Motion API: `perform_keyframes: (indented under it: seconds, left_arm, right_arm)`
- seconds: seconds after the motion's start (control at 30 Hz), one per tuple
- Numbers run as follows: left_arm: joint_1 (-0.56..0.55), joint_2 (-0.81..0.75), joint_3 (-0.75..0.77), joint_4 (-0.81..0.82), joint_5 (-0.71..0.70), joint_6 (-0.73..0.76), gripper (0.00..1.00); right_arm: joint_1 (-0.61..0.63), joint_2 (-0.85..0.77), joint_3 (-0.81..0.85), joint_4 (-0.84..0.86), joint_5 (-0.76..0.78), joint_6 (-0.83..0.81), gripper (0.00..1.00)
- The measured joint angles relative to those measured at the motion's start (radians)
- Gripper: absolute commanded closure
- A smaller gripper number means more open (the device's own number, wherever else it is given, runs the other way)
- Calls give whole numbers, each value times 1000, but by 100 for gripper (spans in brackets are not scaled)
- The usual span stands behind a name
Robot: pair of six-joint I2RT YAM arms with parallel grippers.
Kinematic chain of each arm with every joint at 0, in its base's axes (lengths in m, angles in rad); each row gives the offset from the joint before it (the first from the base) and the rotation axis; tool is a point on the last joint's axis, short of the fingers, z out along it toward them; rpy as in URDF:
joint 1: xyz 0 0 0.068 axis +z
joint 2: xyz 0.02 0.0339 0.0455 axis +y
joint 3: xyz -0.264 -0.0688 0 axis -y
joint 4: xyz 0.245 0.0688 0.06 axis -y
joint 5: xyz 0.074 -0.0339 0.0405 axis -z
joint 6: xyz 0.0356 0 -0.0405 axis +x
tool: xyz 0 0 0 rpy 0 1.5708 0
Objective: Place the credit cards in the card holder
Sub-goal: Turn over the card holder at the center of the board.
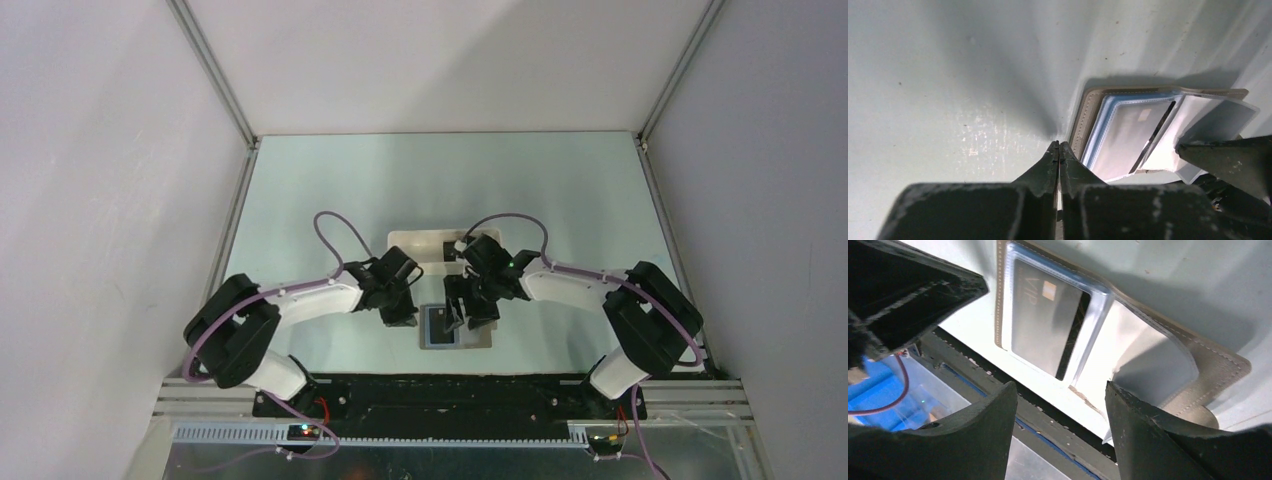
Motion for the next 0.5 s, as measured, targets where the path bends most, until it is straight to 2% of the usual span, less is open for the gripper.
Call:
perform_keyframes:
  seconds: [0.03, 0.13, 0.17, 0.23, 0.33, 0.4, 0.5]
  left_arm:
    - [0, -8, -2, -1, -4, -1, 80]
    - [-3, -45, -4, -3, -16, -1, 65]
    - [-6, -64, -4, -3, -27, -2, 60]
    - [-12, -106, -4, 0, -39, 2, 57]
    - [-19, -173, -9, 31, -44, 2, 58]
    - [-21, -199, -24, 80, -27, 2, 60]
    - [-22, -194, -59, 158, 7, -1, 65]
  right_arm:
    - [0, -4, -6, -2, 5, -7, 37]
    - [-1, -7, -27, -2, 12, -22, 50]
    - [-3, -6, -37, -1, 12, -26, 58]
    - [-6, -5, -54, 0, 11, -33, 68]
    - [-12, 13, -61, 5, 11, -43, 79]
    - [-14, 29, -61, 12, 2, -45, 89]
    - [-20, 37, -62, 23, -1, -51, 97]
